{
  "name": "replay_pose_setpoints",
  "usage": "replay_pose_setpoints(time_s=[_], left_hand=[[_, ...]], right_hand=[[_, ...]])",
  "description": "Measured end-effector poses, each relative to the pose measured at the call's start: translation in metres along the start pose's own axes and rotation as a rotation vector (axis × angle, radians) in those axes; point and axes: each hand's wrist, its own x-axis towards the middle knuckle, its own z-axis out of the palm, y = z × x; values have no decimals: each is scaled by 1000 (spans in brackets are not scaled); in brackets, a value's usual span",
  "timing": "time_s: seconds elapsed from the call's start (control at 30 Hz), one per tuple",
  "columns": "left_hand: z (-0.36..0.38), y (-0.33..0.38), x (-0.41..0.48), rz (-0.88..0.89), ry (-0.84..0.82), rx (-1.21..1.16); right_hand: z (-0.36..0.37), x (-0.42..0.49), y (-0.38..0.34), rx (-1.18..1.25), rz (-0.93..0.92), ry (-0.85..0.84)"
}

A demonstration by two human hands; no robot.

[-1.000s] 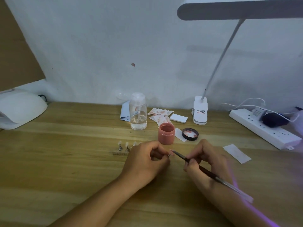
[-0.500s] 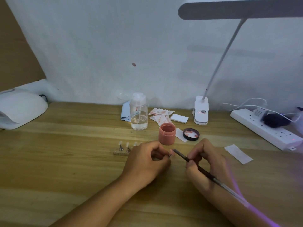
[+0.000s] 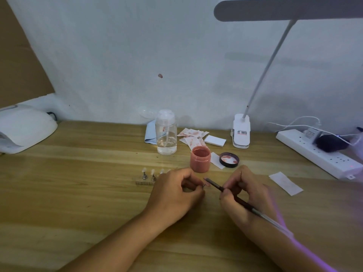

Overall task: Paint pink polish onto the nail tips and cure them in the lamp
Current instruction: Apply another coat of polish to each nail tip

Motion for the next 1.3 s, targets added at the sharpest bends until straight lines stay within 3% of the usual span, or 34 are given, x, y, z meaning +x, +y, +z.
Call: replay_pose_setpoints(time_s=[0.37, 0.53, 0.77, 0.93, 1.13, 1.3], left_hand=[[0, -1, 0, -7, 8, 4], [1, -1, 0, 7, -9, -22], [-1, 1, 0, 24, -70, -177], [-5, 7, -2, 36, -112, -307], [-3, 10, -4, 71, -177, -330], [-4, 13, -6, 32, -200, -349]], right_hand=[[0, -1, 2, 72, -66, 122], [2, -1, 4, 67, -44, 57], [3, 3, 2, 244, 1, 289], [2, 8, 7, 182, 58, 140], [9, 7, 6, 139, -65, 33], [12, 7, 10, 96, -131, 64]])
